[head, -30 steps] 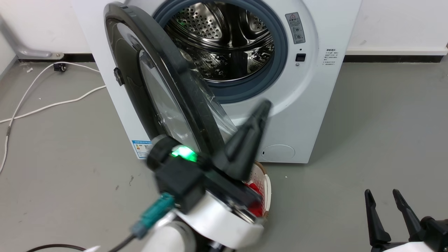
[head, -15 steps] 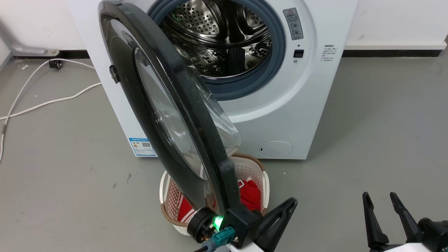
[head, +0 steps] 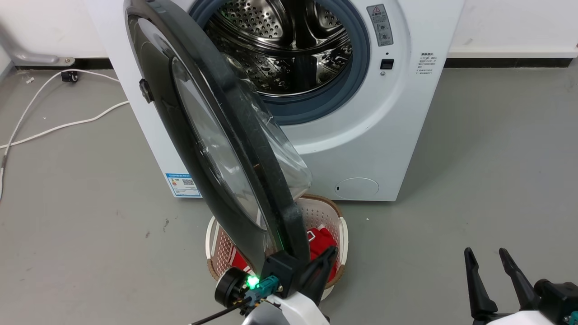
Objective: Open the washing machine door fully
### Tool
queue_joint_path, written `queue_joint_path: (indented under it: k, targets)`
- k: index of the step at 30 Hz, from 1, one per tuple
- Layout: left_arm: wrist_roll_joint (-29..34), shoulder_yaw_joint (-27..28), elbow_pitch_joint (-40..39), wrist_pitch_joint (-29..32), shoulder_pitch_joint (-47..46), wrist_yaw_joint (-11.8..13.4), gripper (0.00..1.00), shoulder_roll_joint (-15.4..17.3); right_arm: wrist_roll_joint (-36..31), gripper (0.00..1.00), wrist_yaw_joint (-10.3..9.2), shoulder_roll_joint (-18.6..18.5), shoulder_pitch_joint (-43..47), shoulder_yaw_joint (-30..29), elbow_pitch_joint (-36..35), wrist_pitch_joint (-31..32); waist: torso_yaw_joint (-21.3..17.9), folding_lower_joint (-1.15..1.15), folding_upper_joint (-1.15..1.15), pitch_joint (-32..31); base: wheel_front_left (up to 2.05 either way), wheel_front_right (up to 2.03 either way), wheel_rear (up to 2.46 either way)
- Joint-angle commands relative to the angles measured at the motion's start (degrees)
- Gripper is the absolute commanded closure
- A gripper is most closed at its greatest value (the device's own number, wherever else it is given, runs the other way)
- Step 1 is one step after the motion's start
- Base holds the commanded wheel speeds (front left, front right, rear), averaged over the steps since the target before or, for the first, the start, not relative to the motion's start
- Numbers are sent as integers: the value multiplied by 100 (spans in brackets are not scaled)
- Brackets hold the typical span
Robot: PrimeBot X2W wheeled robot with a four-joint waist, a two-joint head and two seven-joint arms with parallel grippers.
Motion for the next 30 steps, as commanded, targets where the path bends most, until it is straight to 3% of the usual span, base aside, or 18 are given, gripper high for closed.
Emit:
queue_joint_path:
  k: [1,15,20,30]
  targets:
    - [38,40,30,-60,-86,43,100,-12,19,0,1,8,-90,14,25,-29,6,0,0,-1,0,0,0]
    - [1,214,78,-302,-44,269,100,36,-15,0,0,8,-202,-12,174,-67,152,0,0,-5,0,0,0]
    - [-129,325,-34,-381,219,467,100,30,-11,0,0,7,-195,-63,191,-40,254,0,0,-43,0,0,0]
    - [-63,406,-96,-480,263,649,100,143,2,0,1,8,-152,-119,156,7,722,0,0,-82,0,0,0]
